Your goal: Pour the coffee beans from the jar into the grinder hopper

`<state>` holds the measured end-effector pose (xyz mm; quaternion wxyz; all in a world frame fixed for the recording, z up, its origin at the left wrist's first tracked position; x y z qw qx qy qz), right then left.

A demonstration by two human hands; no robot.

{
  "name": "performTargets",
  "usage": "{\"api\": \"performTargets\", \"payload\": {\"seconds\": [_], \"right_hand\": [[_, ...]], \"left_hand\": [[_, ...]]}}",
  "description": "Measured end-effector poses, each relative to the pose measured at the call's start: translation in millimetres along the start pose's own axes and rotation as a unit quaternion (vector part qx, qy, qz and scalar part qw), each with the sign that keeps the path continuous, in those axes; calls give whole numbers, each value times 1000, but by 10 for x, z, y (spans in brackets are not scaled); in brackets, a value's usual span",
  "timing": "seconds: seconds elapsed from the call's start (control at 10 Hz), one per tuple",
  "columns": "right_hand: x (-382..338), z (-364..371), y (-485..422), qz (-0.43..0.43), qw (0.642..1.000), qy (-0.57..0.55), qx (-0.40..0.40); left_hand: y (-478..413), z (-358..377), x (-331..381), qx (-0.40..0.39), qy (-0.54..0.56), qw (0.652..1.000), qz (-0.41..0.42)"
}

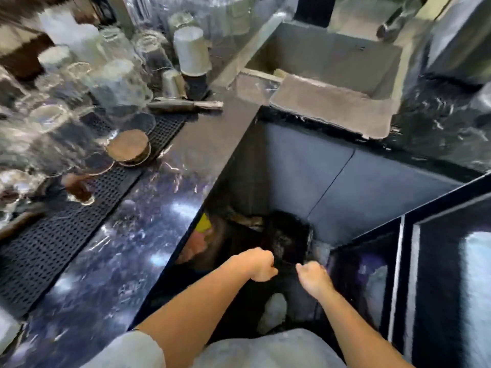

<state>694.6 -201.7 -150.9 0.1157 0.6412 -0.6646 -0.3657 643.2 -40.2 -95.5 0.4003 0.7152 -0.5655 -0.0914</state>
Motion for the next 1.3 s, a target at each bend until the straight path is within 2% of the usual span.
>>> {"api": "performTargets", "payload": {"seconds": [0.1, 0.3, 0.6, 0.7, 0.8, 0.9, 1.1, 1.2, 1.3], "right_hand": [[177, 103, -358, 0, 997, 56, -49], [428, 514, -1386, 15, 993, 70, -94], [1015, 1663, -3542, 50, 996, -57, -37], [1183, 1997, -3912, 63, 992, -99, -40], [1229, 2133, -4007, 48, 991, -122, -21], [1198, 2084, -3944, 22, 993, -112, -21], [1035, 1738, -3683, 14, 992, -120, -23], [887, 1469, -3483, 12, 995, -94, -37], [721, 1185, -3085, -20, 997, -39, -57]], "left_hand": [[-575, 210, -131, -72, -39, 996, -29], [-1898, 691, -325, -127, -78, 989, -6], [-4336, 1773, -612, -13, -54, 998, 25], [-4737, 2119, -771, -35, -49, 998, 30], [-4831, 2307, -864, -89, -32, 995, 41], [-4769, 2338, -895, -96, -15, 994, 52], [-4515, 2000, -715, -85, -20, 994, 67], [-4235, 1687, -591, -78, -25, 995, 61], [-3754, 1367, -487, -106, -58, 992, 48]]}}
Point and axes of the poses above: each hand's wrist, its own y-axis away from the middle knuckle, its own z-axis out of the palm, x = y × z, the point moved 1 cm from there along -y, towards the middle knuckle, and after that the axes turned 8 degrees about x, right-handed, at the moved point
